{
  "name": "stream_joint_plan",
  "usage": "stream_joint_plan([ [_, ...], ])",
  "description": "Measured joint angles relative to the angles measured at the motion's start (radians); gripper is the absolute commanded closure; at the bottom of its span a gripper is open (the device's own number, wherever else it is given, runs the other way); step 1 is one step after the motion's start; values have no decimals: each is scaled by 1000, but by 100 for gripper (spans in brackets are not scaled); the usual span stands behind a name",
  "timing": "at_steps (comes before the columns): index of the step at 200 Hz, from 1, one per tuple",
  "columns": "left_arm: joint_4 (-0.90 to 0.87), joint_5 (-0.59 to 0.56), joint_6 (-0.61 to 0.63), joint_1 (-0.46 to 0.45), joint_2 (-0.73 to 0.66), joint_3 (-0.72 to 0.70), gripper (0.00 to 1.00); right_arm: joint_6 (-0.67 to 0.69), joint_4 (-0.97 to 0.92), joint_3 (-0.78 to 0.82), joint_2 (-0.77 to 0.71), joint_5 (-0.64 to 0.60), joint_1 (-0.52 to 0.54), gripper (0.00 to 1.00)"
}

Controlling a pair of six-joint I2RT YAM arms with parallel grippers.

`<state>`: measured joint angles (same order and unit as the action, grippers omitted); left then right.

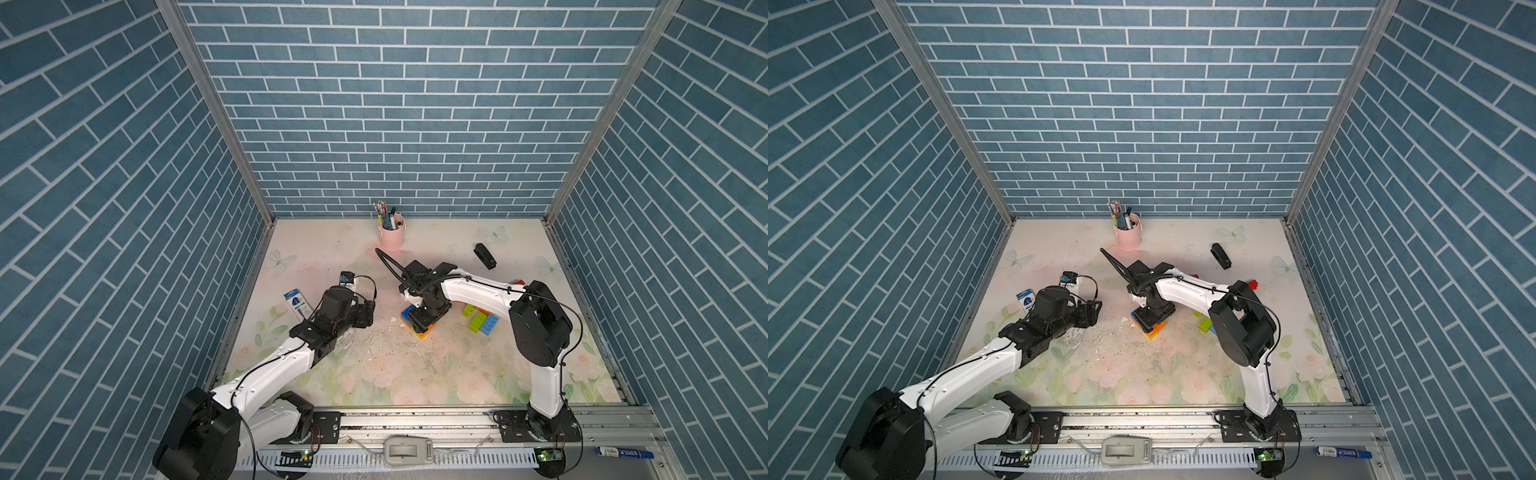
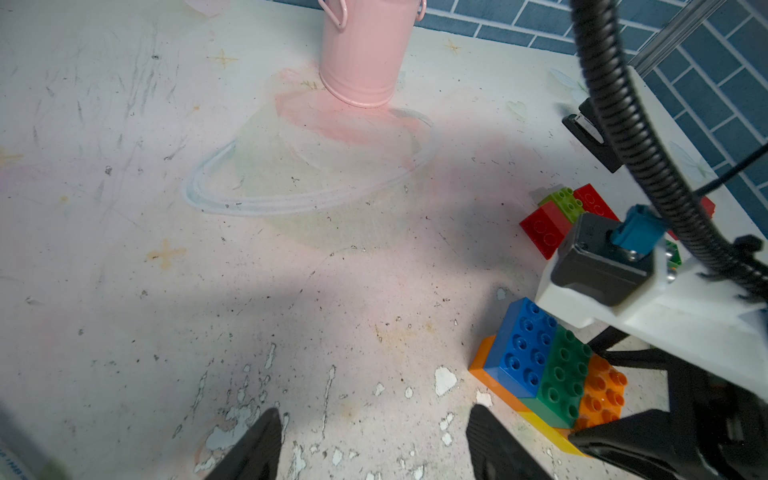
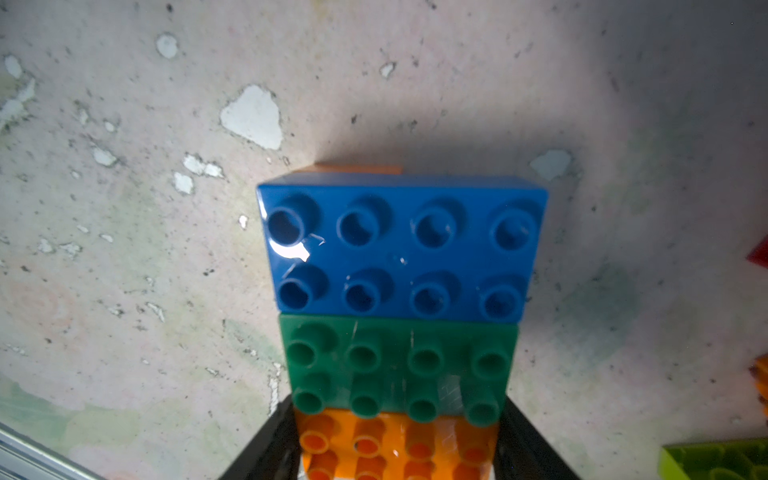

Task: Assemble a rectangle with lego
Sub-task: Assemble the lego brick with the lego brick.

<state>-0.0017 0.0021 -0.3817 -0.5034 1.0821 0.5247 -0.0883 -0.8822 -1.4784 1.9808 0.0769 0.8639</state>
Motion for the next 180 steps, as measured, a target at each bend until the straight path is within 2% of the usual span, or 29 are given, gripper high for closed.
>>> stream_joint_plan([
  [77,0,3,0,2,0,0,28,-21,-7,-8,15,-8,3,100],
  [177,-1,2,0,3,-12,0,28,-37,-15,-14,36,-34,9,100],
  [180,-1,2,0,3,-13,0,28,-37,-15,-15,35,-34,9,97],
])
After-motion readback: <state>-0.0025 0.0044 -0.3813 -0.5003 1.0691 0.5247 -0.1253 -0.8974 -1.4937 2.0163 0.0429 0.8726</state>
